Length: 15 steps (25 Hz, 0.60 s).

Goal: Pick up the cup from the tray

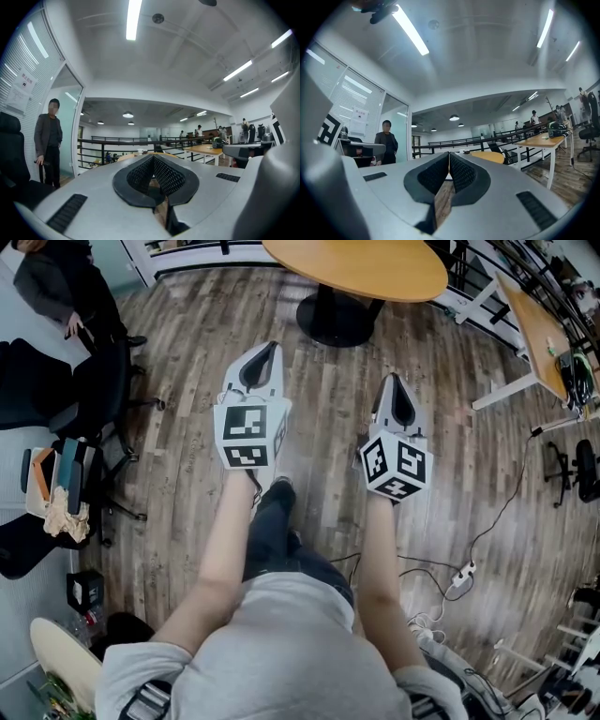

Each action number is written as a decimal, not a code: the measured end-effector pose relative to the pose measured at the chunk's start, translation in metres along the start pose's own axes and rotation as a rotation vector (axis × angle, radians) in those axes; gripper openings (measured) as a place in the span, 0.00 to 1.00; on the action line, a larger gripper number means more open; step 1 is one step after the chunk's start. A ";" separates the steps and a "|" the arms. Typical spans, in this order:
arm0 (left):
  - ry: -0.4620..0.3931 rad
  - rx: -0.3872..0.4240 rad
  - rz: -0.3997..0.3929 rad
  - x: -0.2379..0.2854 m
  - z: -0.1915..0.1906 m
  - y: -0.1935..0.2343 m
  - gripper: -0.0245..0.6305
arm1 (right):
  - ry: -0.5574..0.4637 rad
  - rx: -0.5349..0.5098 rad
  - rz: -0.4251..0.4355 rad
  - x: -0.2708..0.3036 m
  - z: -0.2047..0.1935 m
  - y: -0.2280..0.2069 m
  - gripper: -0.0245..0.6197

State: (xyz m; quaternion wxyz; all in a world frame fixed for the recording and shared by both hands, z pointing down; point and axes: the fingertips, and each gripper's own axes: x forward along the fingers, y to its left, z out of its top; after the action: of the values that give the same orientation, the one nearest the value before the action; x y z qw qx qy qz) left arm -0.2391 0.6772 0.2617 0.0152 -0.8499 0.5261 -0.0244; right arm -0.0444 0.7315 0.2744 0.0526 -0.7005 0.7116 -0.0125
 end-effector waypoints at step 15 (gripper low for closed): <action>-0.002 -0.031 -0.018 0.124 -0.003 0.052 0.05 | 0.007 -0.012 -0.020 0.129 -0.003 -0.011 0.05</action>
State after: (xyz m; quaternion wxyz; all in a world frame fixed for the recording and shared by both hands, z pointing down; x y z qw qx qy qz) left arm -0.2310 0.5428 0.2654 0.0023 -0.8547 0.5189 -0.0153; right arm -0.0355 0.6022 0.2707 0.0459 -0.7079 0.7047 -0.0110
